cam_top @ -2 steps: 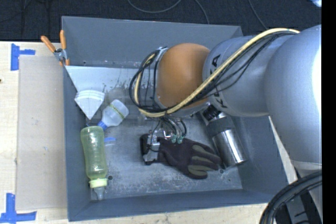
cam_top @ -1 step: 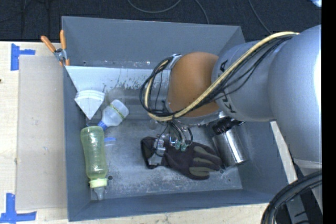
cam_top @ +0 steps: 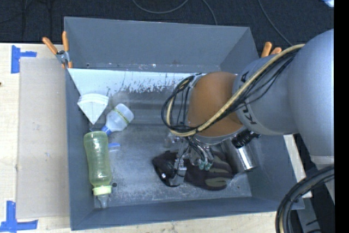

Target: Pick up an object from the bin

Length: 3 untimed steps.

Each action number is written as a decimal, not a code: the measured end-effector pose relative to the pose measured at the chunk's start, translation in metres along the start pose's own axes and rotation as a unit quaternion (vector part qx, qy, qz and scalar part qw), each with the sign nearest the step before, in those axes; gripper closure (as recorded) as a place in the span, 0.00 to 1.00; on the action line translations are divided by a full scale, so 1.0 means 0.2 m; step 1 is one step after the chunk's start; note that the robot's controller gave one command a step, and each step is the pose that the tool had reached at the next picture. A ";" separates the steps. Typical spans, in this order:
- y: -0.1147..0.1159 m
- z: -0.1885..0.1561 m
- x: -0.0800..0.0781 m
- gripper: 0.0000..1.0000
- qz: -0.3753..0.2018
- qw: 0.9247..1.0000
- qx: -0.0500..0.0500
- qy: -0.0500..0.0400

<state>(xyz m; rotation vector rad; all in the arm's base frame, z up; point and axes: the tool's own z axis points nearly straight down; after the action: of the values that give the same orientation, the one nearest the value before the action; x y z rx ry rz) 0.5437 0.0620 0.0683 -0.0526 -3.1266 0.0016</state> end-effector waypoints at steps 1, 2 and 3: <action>0.03 -0.01 0.00 1.00 0.165 0.986 -0.003 -0.005; 0.03 -0.01 0.00 1.00 0.165 0.986 -0.003 -0.005; 0.03 -0.02 0.00 1.00 0.165 0.986 -0.003 -0.004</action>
Offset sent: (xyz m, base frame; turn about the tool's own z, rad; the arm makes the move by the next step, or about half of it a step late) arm 0.0000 0.0000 0.0000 0.0000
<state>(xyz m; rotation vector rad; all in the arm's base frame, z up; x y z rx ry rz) 0.5438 0.0678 0.0723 -0.5704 -3.0839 -0.0030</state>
